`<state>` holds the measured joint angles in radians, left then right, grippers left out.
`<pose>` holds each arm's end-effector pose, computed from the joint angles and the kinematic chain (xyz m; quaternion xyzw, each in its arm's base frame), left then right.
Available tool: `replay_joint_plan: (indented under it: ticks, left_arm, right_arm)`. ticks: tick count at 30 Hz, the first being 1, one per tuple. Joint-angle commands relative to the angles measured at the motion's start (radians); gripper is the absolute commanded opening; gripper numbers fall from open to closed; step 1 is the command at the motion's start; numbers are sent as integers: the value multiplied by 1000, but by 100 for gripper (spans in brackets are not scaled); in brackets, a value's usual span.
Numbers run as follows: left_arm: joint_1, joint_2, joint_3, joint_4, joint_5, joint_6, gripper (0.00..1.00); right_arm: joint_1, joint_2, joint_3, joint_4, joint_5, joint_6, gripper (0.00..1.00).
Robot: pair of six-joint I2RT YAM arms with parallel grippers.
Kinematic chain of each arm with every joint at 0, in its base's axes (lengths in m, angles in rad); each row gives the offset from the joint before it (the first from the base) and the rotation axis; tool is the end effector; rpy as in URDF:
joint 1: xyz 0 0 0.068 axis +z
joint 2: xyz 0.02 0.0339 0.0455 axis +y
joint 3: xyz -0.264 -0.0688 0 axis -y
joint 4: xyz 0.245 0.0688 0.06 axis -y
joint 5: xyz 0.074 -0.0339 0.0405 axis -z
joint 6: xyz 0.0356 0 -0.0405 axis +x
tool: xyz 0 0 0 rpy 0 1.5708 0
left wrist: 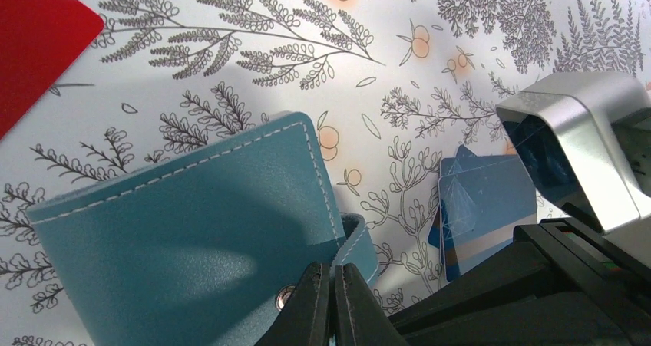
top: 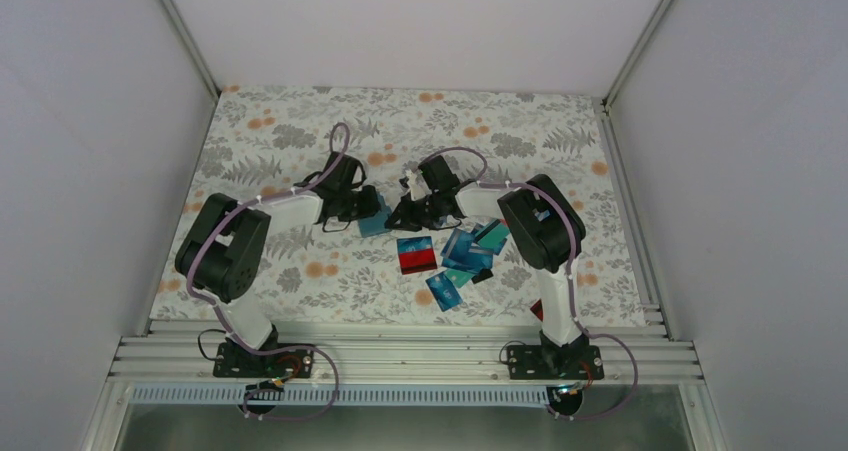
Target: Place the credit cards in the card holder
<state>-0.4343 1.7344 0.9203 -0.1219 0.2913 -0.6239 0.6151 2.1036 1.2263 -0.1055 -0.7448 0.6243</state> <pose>0.3032 -0.1519 0.1500 -0.0439 0.9401 -0.2749 0.1970 0.3229 0.2577 0.1075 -0.1013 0.8920 0.4403 0.0175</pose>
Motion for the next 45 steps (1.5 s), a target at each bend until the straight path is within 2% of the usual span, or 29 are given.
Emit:
replay_joint_plan:
  ticks: [1,22,31,45]
  left_arm:
    - [-3,0,44,-41,-44,44,3]
    - [-2,48,75,-103,-100,127,2]
    - [-1,28,121,-178,-108,140,2]
    - [-1,75,92,-179,-144,144,2]
  right_arm:
    - [5,42,0,-67,67,-10,4]
    - [5,53,5,-80,69,-4,4]
    - [5,66,8,-88,78,4,4]
    - [1,66,15,-102,84,13,4]
